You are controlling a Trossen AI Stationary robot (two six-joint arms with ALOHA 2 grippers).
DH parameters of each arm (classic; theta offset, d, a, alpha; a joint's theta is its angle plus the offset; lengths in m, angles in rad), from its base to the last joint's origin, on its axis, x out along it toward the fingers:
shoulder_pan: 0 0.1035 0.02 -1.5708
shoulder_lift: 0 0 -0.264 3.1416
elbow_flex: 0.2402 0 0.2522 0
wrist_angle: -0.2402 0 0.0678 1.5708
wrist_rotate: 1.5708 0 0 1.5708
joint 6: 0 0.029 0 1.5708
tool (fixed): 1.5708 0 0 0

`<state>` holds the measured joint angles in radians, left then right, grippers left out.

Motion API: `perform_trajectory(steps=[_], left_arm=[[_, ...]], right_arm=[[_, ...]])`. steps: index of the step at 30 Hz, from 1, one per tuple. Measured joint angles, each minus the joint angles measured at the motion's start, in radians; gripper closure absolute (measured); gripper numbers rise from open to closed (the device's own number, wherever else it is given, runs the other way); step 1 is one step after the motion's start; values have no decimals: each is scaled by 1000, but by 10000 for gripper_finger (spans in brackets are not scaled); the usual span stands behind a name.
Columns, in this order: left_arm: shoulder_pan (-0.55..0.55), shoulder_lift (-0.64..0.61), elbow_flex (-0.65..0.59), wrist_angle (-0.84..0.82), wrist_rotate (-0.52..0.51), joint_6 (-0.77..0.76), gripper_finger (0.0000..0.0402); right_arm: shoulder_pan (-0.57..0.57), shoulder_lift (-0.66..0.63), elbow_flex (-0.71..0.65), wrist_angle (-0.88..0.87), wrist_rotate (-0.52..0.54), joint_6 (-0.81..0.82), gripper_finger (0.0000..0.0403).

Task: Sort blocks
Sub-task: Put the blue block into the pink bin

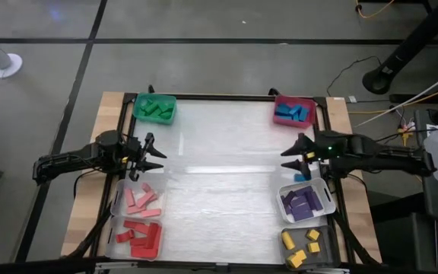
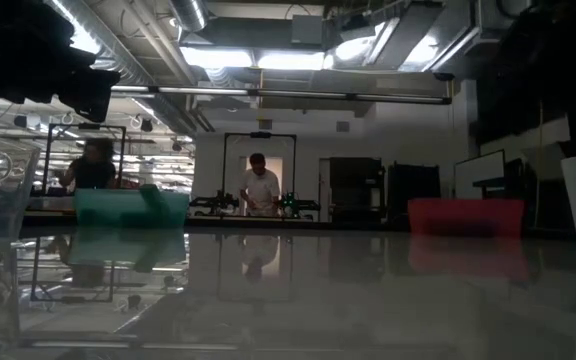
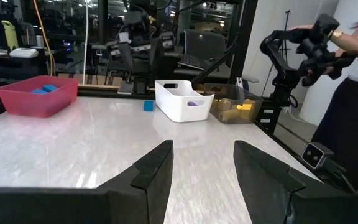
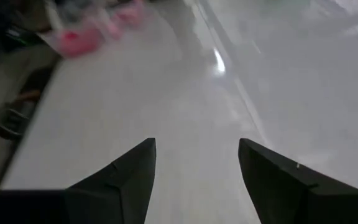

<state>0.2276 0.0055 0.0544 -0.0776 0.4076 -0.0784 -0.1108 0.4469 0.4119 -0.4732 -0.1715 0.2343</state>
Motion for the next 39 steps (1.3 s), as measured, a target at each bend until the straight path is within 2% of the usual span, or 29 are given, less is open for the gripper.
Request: perform_trajectory(steps=[5, 8, 15, 19, 21, 24, 27, 30, 32, 34, 39], left_arm=[[0, 0, 0, 0, 0, 0, 243], [0, 0, 0, 0, 0, 0, 243], [0, 0, 0, 0, 0, 0, 243], [0, 0, 0, 0, 0, 0, 243], [0, 0, 0, 0, 0, 0, 243], [0, 0, 0, 0, 0, 0, 243], [0, 0, 0, 0, 0, 0, 243], [0, 0, 0, 0, 0, 0, 243], [0, 0, 0, 0, 0, 0, 243], [0, 0, 0, 0, 0, 0, 243], [0, 0, 0, 0, 0, 0, 243]], right_arm=[[0, -99, 27, -8, -58, -3, 175], [0, -136, 53, -107, -56, -17, 175], [-1, -155, 91, -206, 34, 27, 175], [-1, -155, 92, -210, 30, 41, 175], [-1, -155, 92, -210, 15, 99, 175], [-1, -150, 92, -210, 49, 266, 175], [-1, -141, 92, -225, 162, 466, 175], [-1, -115, 92, -281, 310, 731, 175], [-1, -86, 92, -328, 358, 941, 175], [-1, -51, 92, -355, 347, 1116, 175], [-1, 56, 92, -394, 160, 1371, 175]])
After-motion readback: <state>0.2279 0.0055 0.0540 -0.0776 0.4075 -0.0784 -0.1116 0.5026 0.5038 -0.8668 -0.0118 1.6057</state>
